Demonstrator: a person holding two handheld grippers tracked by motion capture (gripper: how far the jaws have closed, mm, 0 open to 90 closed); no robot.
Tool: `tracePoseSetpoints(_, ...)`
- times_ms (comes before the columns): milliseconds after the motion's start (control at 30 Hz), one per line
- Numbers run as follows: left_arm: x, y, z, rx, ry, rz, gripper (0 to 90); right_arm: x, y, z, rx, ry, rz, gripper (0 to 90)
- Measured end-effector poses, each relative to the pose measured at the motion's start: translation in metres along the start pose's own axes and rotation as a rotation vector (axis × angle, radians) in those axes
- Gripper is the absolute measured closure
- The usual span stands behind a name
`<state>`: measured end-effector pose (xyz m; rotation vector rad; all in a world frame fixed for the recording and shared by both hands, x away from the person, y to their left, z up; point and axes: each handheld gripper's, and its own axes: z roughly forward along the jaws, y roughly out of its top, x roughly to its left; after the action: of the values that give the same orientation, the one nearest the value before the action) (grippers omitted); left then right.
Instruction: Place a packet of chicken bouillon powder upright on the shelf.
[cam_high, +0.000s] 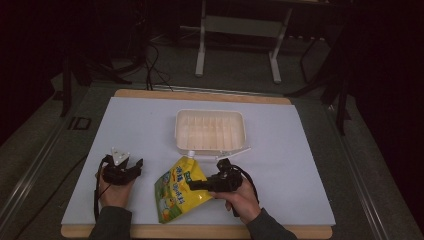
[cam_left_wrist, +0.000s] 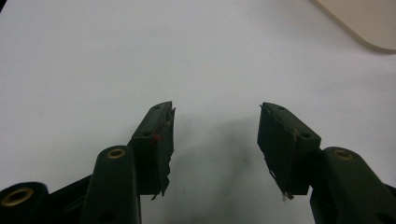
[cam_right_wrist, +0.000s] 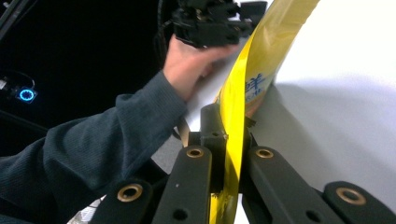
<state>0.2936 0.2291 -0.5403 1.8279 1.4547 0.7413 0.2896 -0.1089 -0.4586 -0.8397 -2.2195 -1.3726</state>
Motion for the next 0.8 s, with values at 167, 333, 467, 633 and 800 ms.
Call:
tracePoseSetpoints(167, 0.000, 0.000, 0.000, 0.001, -0.001, 0.000, 45.3, 0.010, 0.009, -0.001, -0.016, -0.011, -0.040, 90.0)
tracePoseSetpoints(333, 0.000, 0.000, -0.001, -0.004, 0.001, 0.000, 45.4, 0.017, 0.017, -0.009, -0.036, -0.050, -0.079, 90.0)
tracePoseSetpoints(467, 0.000, 0.000, -0.001, -0.006, 0.001, -0.003, 45.3, 0.018, 0.017, -0.016, -0.046, -0.071, -0.090, 90.0)
tracePoseSetpoints(633, 0.000, 0.000, -0.001, -0.007, 0.001, -0.002, 45.3, 0.018, 0.017, -0.020, -0.049, -0.088, -0.099, 90.0)
tracePoseSetpoints(800, 0.000, 0.000, -0.001, -0.005, 0.001, -0.001, 45.3, 0.020, 0.018, -0.023, -0.046, -0.095, -0.111, 90.0)
